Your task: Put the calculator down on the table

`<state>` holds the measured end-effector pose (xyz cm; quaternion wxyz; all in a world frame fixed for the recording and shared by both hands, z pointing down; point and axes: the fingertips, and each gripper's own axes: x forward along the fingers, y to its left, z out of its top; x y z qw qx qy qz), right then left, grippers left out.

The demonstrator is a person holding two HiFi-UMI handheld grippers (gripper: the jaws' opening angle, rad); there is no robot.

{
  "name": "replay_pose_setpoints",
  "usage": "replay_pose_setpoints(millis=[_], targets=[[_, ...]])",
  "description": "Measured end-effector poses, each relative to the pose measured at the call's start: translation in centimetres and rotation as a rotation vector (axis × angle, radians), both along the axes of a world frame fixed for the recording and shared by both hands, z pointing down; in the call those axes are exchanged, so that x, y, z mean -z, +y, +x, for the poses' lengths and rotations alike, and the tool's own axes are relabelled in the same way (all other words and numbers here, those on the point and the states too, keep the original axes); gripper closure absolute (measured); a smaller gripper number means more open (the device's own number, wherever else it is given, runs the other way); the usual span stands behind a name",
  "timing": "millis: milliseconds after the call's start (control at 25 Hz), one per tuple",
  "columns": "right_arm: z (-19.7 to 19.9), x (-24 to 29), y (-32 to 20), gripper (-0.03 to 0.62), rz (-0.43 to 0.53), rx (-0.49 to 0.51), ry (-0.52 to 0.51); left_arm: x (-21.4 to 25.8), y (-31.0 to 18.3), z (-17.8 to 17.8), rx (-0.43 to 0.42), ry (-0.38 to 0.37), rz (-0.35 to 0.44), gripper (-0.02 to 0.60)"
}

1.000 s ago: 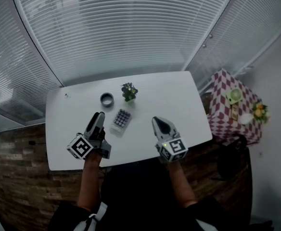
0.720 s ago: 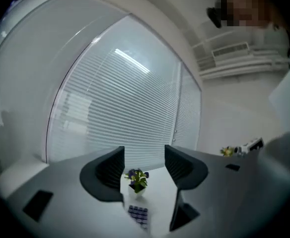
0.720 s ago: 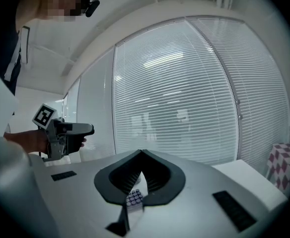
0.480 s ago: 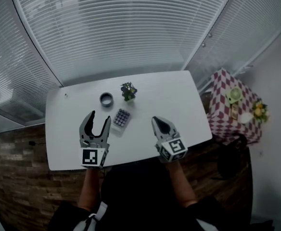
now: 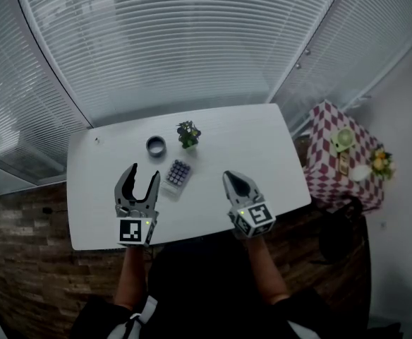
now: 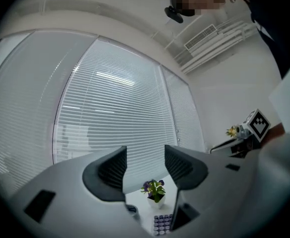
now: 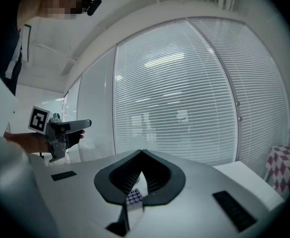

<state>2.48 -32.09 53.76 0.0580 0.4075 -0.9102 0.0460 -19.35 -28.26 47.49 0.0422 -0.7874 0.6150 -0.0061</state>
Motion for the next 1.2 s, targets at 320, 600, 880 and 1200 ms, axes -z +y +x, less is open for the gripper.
replay_pose_setpoints(millis=[320, 600, 880, 1200], targets=[[0.0, 0.3, 0.0, 0.588, -0.010, -0.001, 0.003, 0.7, 0.0, 1.1, -0.037, -0.010, 0.019, 0.433], [-0.5, 0.9, -0.1, 0.588, 0.003, 0.003, -0.013, 0.4, 0.3, 2.1, -0.076, -0.056, 0.018, 0.574], [-0.2, 0.5, -0.1, 0.588, -0.015, -0.002, -0.030, -0.1, 0.2, 1.1, -0.005, -0.084, 0.007, 0.574], [0.1, -0.9, 0.0, 0.589, -0.058, -0.009, 0.045, -1.2, 0.0, 1.5, -0.050, -0.041, -0.029, 0.574]])
